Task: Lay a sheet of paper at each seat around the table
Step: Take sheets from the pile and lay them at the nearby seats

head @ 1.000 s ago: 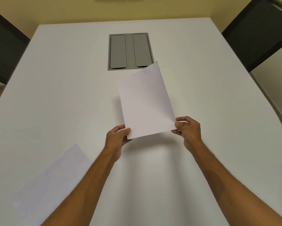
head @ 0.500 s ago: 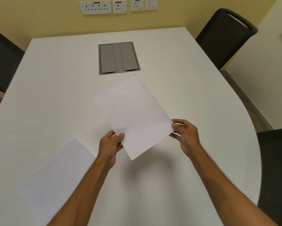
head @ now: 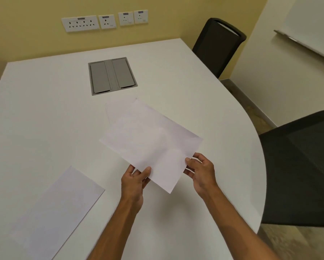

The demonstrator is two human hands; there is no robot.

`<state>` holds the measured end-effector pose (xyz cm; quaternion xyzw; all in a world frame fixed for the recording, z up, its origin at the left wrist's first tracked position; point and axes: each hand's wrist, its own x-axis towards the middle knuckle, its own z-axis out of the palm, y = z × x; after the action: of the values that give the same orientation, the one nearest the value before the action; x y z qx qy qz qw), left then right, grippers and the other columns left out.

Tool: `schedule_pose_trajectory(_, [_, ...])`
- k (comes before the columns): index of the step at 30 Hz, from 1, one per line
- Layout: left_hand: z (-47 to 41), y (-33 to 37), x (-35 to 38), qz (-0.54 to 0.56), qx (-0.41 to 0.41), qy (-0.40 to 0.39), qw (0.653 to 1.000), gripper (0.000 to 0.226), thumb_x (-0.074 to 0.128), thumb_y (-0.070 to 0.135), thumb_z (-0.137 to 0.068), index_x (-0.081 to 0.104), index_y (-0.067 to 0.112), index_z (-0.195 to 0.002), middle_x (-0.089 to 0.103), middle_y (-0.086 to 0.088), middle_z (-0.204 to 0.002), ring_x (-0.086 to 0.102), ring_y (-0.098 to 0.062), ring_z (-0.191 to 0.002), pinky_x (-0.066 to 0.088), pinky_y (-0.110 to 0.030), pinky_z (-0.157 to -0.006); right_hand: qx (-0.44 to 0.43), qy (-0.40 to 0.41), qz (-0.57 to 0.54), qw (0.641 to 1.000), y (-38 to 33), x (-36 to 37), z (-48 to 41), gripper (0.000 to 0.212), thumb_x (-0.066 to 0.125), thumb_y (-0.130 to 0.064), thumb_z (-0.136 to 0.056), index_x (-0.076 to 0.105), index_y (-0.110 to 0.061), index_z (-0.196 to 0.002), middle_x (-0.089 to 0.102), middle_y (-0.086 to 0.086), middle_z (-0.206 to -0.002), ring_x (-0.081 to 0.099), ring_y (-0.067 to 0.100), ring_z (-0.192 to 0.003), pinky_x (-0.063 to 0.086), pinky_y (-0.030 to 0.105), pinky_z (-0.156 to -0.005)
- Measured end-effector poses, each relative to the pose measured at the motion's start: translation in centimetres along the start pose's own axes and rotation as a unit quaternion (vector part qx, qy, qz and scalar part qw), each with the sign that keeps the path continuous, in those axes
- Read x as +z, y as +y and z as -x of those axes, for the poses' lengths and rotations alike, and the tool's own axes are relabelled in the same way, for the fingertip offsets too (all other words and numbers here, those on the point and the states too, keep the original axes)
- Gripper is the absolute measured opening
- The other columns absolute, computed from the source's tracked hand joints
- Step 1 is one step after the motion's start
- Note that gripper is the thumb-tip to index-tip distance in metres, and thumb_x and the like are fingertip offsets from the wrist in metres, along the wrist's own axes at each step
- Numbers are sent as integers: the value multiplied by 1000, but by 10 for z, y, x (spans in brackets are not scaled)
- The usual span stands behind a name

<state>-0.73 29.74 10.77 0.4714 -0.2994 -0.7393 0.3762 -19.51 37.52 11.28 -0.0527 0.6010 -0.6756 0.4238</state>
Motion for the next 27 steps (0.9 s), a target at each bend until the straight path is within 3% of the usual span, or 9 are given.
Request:
schedule_pose_trajectory(12, [-36, -13, 36, 3, -15, 107, 994, 33, 76, 10, -86, 67, 7, -118, 74, -5, -110, 71, -22, -99, 57, -33, -80, -13, 27, 69, 997, -32, -121, -28, 15, 62, 1, -92, 67, -4, -105, 78, 10, -94, 73, 23, -79, 58, 28, -61])
schedule_pose_trajectory(15, [-50, -25, 48, -64, -3, 119, 991, 27, 74, 10, -87, 69, 8, -113, 73, -6, -108, 70, -22, -94, 56, -31, -76, -13, 42, 88, 995, -40, -153, -42, 13, 63, -1, -92, 66, -5, -104, 78, 7, -96, 74, 22, -79, 58, 27, -61])
schedule_pose_trajectory(22, [-80, -73, 86, -248, 2, 132, 960, 20, 76, 14, -86, 74, 6, -105, 74, -9, -100, 69, -28, -93, 58, -42, -88, -23, 118, 173, 978, -37, -211, -87, 7, 68, -9, -92, 70, -11, -98, 76, 3, -96, 73, 24, -86, 62, 37, -70])
schedule_pose_trajectory(27, [-102, -101, 104, -319, -7, 127, 939, 17, 77, 17, -87, 76, 10, -102, 74, -6, -98, 69, -28, -92, 58, -37, -81, -30, 166, 250, 954, -25, -233, -123, 12, 71, -8, -89, 71, -20, -88, 73, 1, -87, 71, 24, -84, 61, 35, -67])
